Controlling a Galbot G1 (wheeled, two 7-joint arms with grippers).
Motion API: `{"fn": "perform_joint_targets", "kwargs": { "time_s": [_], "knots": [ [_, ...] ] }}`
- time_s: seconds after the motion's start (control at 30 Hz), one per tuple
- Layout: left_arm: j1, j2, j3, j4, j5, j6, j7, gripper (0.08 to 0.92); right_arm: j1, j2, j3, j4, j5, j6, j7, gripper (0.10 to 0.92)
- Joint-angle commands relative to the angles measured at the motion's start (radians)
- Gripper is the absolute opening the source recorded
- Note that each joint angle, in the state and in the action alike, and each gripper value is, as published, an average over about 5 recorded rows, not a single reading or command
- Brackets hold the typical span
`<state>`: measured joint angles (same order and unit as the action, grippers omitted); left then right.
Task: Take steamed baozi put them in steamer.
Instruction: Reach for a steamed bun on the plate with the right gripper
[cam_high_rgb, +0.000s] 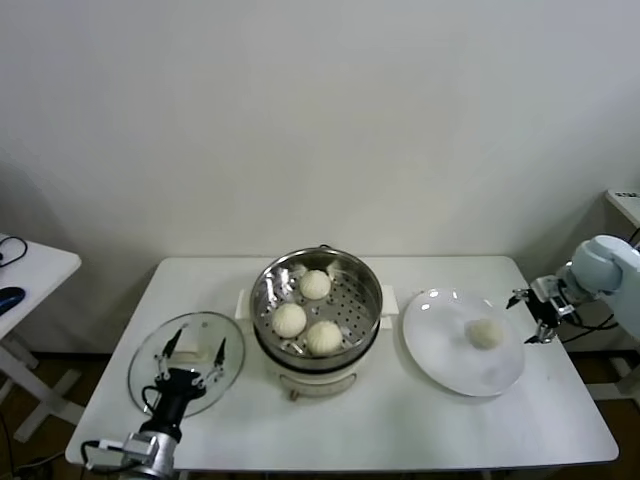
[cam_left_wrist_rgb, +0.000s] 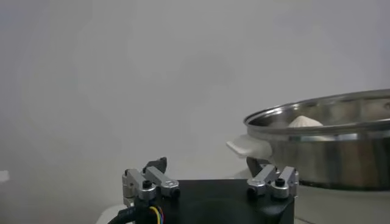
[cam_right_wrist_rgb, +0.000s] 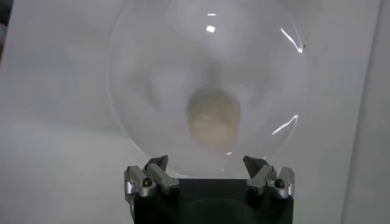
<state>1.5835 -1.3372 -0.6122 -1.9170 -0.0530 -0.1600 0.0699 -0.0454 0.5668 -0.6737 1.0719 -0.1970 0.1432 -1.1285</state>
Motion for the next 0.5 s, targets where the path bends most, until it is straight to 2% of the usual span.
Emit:
{"fn": "perform_joint_targets", "kwargs": {
  "time_s": [0.03, 0.5],
  "knots": [
    [-0.001, -0.002, -0.003, 0.004, 0.003, 0.003, -0.001, 0.823, -0.028, 0.135, 0.016, -0.140, -0.045, 0.011, 0.001, 0.823],
    [0.001, -0.006, -0.015, 0.015, 0.001, 0.000, -0.001, 0.823, -0.013, 0.213, -0.010, -0.216, -0.064, 0.020, -0.003, 0.823]
  ]
}}
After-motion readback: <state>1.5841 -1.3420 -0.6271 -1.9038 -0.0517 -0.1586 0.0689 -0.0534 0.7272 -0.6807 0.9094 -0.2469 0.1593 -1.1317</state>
